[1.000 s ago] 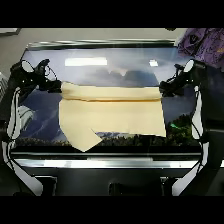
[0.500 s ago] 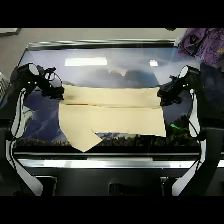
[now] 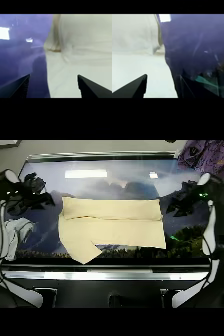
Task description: Fold the clothes and pants, and hang the long-sleeved shirts on hangers.
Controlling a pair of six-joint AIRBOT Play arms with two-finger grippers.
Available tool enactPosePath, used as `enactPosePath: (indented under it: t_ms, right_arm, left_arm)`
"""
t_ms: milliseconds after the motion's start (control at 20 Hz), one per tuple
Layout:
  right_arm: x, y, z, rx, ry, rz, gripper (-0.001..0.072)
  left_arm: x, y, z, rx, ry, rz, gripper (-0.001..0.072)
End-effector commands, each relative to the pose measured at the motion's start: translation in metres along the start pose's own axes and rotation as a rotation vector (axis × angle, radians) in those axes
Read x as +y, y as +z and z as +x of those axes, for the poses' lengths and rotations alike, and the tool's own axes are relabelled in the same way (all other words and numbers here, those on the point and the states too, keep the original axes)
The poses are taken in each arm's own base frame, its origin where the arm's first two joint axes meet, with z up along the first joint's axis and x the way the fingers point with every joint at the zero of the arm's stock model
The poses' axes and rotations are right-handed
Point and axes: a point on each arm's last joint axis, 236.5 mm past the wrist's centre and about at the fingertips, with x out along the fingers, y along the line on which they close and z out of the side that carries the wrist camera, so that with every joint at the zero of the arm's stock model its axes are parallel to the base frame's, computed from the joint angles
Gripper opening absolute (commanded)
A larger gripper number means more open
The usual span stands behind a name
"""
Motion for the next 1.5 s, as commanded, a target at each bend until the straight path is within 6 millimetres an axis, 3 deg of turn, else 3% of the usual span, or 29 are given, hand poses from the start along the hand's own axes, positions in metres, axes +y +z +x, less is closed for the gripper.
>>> enactPosePath:
  t_ms: [0,150,250,350,450,600,900,950,1000,1050,1150,1250,1450]
  right_arm:
    - [-0.016,-0.025,-0.026,-0.05,0.199,0.065,0.0492]
    - [-0.04,-0.069,-0.015,-0.042,0.245,0.185,0.0491]
    - [-0.043,-0.09,-0.006,-0.036,0.242,0.202,0.0491]
    - [-0.041,-0.1,0.001,-0.03,0.243,0.206,0.049]
    - [-0.039,-0.106,0.004,-0.013,0.255,0.212,0.049]
    - [-0.033,-0.107,0.001,-0.009,0.273,0.212,0.049]
    - [-0.03,-0.108,-0.006,-0.025,0.275,0.203,0.0485]
    - [-0.03,-0.108,-0.006,-0.025,0.275,0.203,0.0485]
    - [-0.032,-0.109,-0.005,-0.023,0.266,0.202,0.0485]
    - [-0.037,-0.111,-0.003,-0.017,0.243,0.193,0.0485]
    - [-0.043,-0.115,0.009,-0.009,0.223,0.2,0.0495]
    - [-0.047,-0.126,0.029,0.012,0.227,0.202,0.0565]
    - [-0.043,-0.148,0.067,0.039,0.27,0.194,0.0565]
  left_arm:
    - [0.022,-0.058,-0.019,-0.022,-0.071,-0.167,0.0679]
    - [-0.001,-0.136,0.007,-0.054,-0.245,-0.318,0.0679]
    - [-0.02,-0.182,0.031,-0.039,-0.322,-0.354,0.0679]
    - [-0.038,-0.216,0.053,0.002,-0.379,-0.374,0.0679]
    - [-0.054,-0.238,0.069,0.051,-0.421,-0.361,0.0679]
    - [-0.068,-0.249,0.084,0.075,-0.413,-0.319,0.0679]
    - [-0.089,-0.249,0.106,0.124,-0.448,-0.349,0.0671]
    - [-0.094,-0.249,0.107,0.129,-0.468,-0.351,0.0538]
    - [-0.098,-0.248,0.107,0.13,-0.486,-0.346,0.0258]
    - [-0.099,-0.247,0.106,0.125,-0.49,-0.344,0.0021]
    - [-0.099,-0.247,0.105,0.128,-0.496,-0.347,0.0018]
    - [-0.1,-0.249,0.104,0.135,-0.5,-0.345,0.0018]
    - [-0.103,-0.254,0.102,0.158,-0.51,-0.339,0.0018]
